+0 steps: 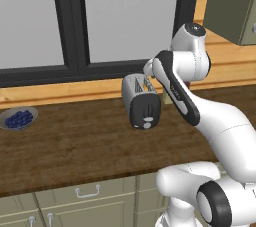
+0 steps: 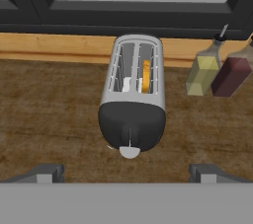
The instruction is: Start the toaster. Once the lever pops up, take the bread to the plate on the dining counter.
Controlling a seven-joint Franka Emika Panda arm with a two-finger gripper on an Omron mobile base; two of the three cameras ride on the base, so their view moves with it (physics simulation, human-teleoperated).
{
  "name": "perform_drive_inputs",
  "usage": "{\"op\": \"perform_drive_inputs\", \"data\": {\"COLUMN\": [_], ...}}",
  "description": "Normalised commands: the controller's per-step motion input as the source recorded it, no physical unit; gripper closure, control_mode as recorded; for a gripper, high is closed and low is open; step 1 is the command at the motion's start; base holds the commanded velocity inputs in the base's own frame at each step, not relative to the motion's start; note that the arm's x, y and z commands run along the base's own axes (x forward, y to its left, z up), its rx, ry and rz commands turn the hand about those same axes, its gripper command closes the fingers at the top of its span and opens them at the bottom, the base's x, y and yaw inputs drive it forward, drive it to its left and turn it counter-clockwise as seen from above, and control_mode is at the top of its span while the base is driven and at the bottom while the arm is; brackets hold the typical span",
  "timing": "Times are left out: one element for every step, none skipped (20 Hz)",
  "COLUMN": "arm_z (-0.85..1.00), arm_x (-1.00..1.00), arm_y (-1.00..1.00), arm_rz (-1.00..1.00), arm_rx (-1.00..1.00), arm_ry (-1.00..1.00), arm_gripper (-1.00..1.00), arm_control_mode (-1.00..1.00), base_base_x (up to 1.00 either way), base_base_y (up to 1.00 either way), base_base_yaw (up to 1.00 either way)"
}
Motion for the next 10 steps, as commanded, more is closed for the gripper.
{"op": "perform_drive_inputs", "data": {"arm_z": [0.00, 0.00, 0.00, 0.00, 0.00, 0.00, 0.00, 0.00, 0.00, 0.00], "arm_x": [0.00, 0.00, 0.00, 0.00, 0.00, 0.00, 0.00, 0.00, 0.00, 0.00], "arm_y": [0.00, 0.00, 0.00, 0.00, 0.00, 0.00, 0.00, 0.00, 0.00, 0.00], "arm_rz": [0.00, 0.00, 0.00, 0.00, 0.00, 0.00, 0.00, 0.00, 0.00, 0.00], "arm_rx": [0.00, 0.00, 0.00, 0.00, 0.00, 0.00, 0.00, 0.00, 0.00, 0.00], "arm_ry": [0.00, 0.00, 0.00, 0.00, 0.00, 0.00, 0.00, 0.00, 0.00, 0.00], "arm_gripper": [-1.00, -1.00, -1.00, -1.00, -1.00, -1.00, -1.00, -1.00, -1.00, -1.00], "arm_control_mode": [-1.00, -1.00, -1.00, -1.00, -1.00, -1.00, -1.00, -1.00, -1.00, -1.00], "base_base_x": [0.00, 0.00, 0.00, 0.00, 0.00, 0.00, 0.00, 0.00, 0.00, 0.00], "base_base_y": [0.00, 0.00, 0.00, 0.00, 0.00, 0.00, 0.00, 0.00, 0.00, 0.00], "base_base_yaw": [0.00, 0.00, 0.00, 0.00, 0.00, 0.00, 0.00, 0.00, 0.00, 0.00]}}
